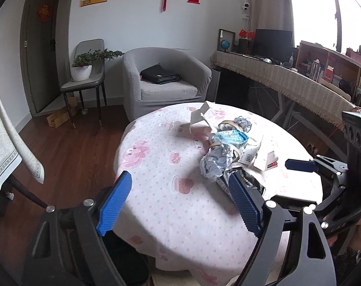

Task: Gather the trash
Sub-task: 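Grasp the crumpled foil with the left gripper while the right gripper grasps the black Face tissue pack, then carry the foil and tissue pack over the green bin with both grippers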

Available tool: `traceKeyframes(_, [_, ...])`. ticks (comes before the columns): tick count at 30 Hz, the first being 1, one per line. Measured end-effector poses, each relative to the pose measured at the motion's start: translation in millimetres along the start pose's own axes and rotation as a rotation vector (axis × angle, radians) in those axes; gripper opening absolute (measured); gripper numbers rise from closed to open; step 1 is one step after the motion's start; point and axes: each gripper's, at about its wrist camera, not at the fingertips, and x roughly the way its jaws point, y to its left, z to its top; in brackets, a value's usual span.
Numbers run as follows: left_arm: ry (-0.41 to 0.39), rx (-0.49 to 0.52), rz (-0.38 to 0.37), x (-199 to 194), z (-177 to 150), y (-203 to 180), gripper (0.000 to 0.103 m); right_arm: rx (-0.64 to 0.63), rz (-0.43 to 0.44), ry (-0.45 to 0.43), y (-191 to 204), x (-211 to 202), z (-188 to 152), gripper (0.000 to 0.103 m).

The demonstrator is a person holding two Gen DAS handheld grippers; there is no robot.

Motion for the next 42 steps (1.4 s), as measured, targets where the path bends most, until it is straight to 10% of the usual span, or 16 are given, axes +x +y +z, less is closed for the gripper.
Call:
traceKeyframes(14, [0.104, 0.053, -0.168, 76.0, 28.4, -30.9, 0.071, -0.007, -0.024, 0.062, -1.2, 27.9, -5.0, 0.100])
traceKeyframes(24, [0.200, 0.033, -0.168, 111.6, 24.1, -26.4, 0.060, -0.039, -0.065, 0.118, 13.0, 53.2, -5.5, 0.076])
traceKeyframes(42, [0.170, 0.001, -0.201, 79.3, 33.3, -11.9, 0.039, -0.025, -0.162, 0.153, 11.7, 64.9, 4.0, 0.054])
